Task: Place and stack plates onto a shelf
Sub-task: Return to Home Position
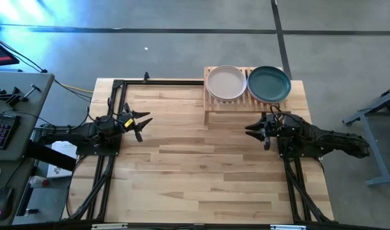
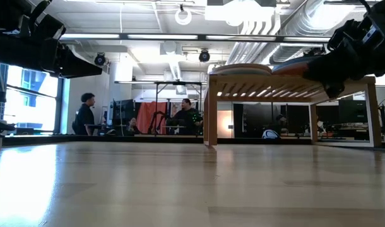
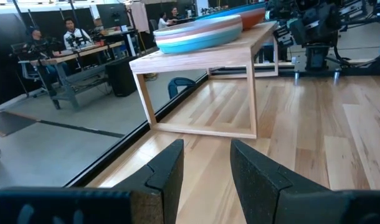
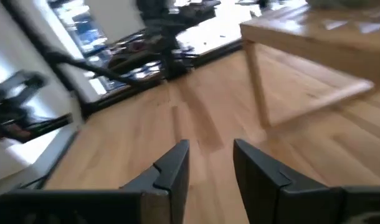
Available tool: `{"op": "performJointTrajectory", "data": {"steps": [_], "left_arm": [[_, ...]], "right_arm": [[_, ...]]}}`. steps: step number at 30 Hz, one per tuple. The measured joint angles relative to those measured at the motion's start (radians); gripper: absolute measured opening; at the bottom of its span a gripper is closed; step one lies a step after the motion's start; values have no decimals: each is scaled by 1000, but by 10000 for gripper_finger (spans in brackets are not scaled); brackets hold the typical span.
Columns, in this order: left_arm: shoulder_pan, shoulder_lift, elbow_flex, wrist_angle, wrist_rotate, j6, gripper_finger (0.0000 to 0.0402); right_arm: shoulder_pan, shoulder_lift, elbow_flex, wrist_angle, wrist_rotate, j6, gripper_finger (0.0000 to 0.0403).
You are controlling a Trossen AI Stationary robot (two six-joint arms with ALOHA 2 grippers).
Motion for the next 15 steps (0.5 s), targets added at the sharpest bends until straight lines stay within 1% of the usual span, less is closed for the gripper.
{"op": "performJointTrajectory", "data": {"steps": [2,4,7,11,15], "left_arm": [[0,0,0,0,0,0,120],[0,0,0,0,0,0,120],[0,0,0,0,0,0,120],[0,0,0,0,0,0,120],[0,0,0,0,0,0,120]], "right_arm": [[-3,1,-1,-16,73,20,112],[-4,3,-1,-19,100,52,112],[-3,2,-1,-18,78,76,112],[-3,2,-1,-14,34,58,112],[-3,2,-1,-13,29,75,112]]}}
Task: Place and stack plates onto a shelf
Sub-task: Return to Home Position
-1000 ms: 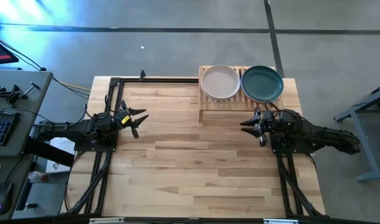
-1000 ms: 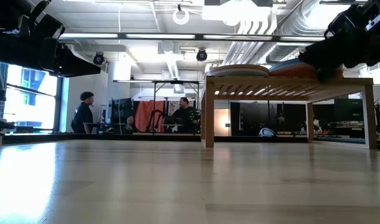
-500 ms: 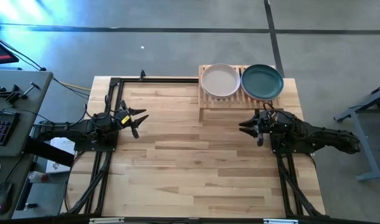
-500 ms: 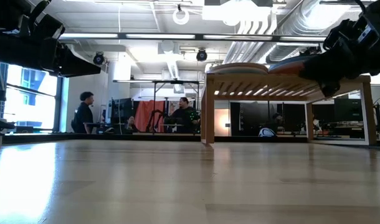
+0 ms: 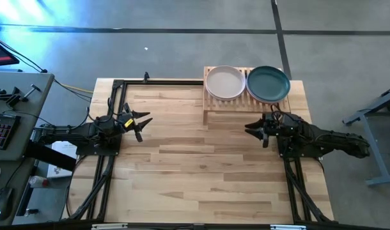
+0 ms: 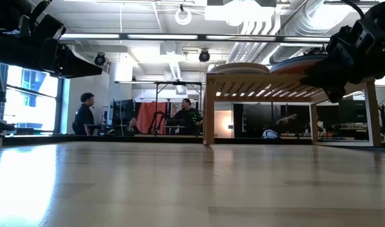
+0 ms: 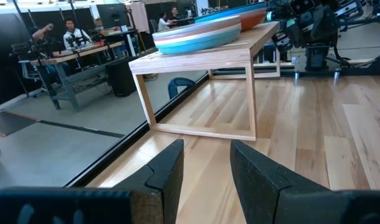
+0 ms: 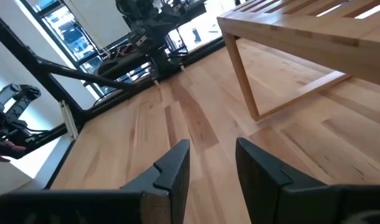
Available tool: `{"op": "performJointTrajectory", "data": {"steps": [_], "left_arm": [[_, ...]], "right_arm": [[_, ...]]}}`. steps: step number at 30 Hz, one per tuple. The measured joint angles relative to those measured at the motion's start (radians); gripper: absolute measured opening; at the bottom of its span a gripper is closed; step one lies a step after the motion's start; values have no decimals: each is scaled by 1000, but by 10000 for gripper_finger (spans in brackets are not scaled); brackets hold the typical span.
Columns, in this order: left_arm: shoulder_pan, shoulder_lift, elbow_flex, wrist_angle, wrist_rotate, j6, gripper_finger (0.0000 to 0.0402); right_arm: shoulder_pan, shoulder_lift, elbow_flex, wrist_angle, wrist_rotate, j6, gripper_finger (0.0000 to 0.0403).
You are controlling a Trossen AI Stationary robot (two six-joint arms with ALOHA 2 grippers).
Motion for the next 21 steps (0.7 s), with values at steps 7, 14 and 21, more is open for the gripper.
{"op": "performJointTrajectory", "data": {"steps": [7,14,21], "left_arm": [[0,0,0,0,0,0,120],[0,0,0,0,0,0,120],[0,0,0,0,0,0,120]], "right_arm": [[0,0,0,0,-2,4,112],[0,0,0,4,-34,42,112],[42,0,0,7,-62,58,112]]}}
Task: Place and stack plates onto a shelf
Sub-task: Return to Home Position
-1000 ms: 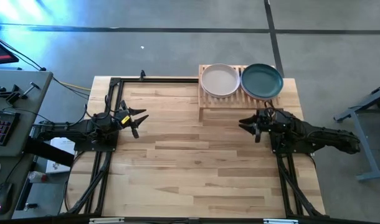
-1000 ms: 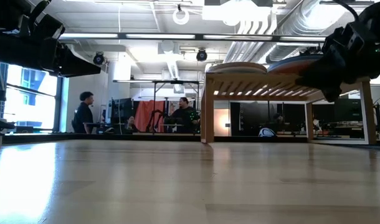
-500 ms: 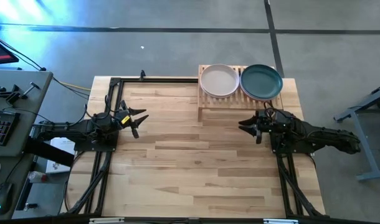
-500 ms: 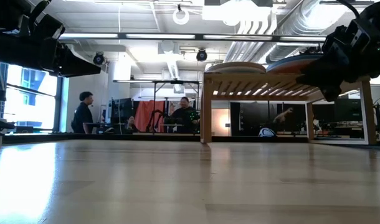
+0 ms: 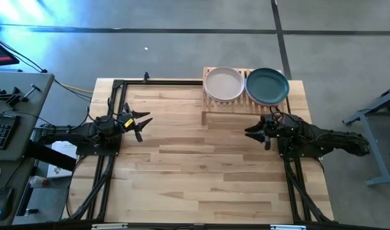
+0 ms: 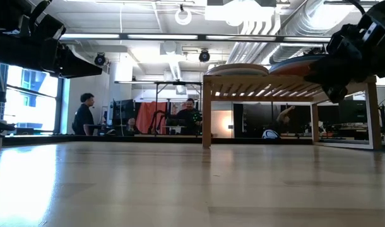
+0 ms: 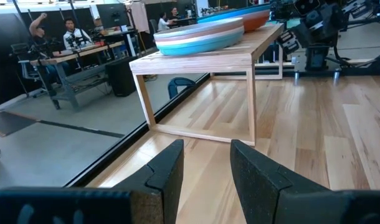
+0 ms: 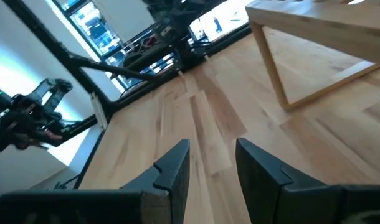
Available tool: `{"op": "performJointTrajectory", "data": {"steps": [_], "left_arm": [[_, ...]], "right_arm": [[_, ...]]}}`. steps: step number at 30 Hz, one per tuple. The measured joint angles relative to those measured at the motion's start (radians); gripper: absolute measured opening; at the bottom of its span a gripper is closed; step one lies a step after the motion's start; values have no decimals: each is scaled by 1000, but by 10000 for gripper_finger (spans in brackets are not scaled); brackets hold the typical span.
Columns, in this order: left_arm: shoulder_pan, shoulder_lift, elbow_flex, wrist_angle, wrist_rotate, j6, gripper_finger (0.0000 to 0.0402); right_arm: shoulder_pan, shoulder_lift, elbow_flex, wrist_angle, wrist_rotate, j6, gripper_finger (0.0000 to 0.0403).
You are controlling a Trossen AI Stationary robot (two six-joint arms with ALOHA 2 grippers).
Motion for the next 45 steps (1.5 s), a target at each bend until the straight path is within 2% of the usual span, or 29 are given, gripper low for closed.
{"op": "performJointTrajectory", "data": {"steps": [17,45], "left_arm": [[0,0,0,0,0,0,120],[0,-4,0,0,0,-1,120]], "right_arm": [[224,3,0,-15,168,-11,112],[232,3,0,-17,170,-3,112]]}}
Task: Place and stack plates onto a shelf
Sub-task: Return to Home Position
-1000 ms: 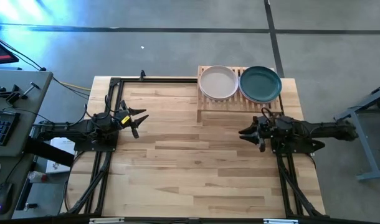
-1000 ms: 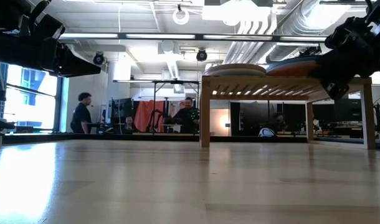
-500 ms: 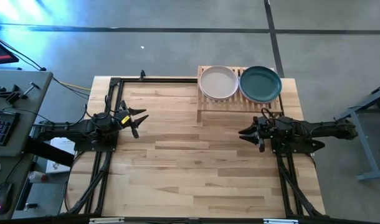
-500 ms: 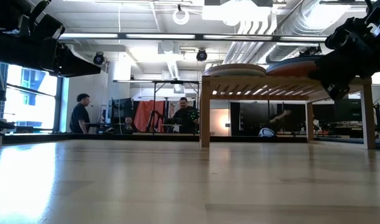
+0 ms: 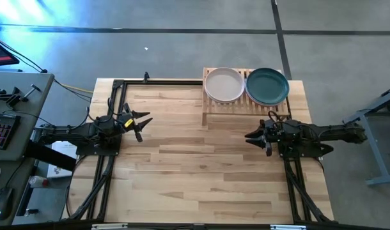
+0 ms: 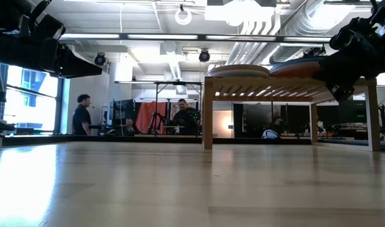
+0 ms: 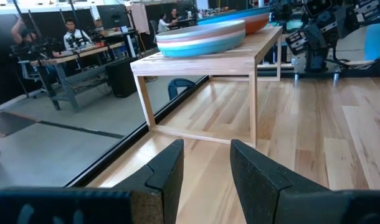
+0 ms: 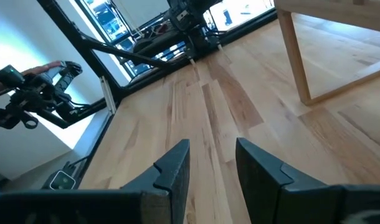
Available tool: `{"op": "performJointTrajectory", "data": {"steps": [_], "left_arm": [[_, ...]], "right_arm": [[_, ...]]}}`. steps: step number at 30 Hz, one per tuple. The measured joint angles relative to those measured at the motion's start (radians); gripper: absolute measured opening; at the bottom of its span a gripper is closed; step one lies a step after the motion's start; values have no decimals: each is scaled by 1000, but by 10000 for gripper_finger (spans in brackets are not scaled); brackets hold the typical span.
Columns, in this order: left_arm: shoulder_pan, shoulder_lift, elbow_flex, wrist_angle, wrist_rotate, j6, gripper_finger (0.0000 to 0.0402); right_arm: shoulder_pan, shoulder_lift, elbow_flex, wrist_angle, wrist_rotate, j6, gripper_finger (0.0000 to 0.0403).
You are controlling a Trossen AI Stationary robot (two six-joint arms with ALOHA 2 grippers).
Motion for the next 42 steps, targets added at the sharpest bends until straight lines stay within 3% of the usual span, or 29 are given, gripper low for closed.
{"op": "performJointTrajectory", "data": {"steps": [10,17,42], "left_arm": [[0,-10,0,1,2,0,120],[0,-83,0,3,3,0,120],[0,-112,0,2,3,0,120]], "right_arm": [[-1,-94,0,0,0,0,112],[-1,-123,0,0,0,0,112],[-1,-123,0,0,0,0,112]]}}
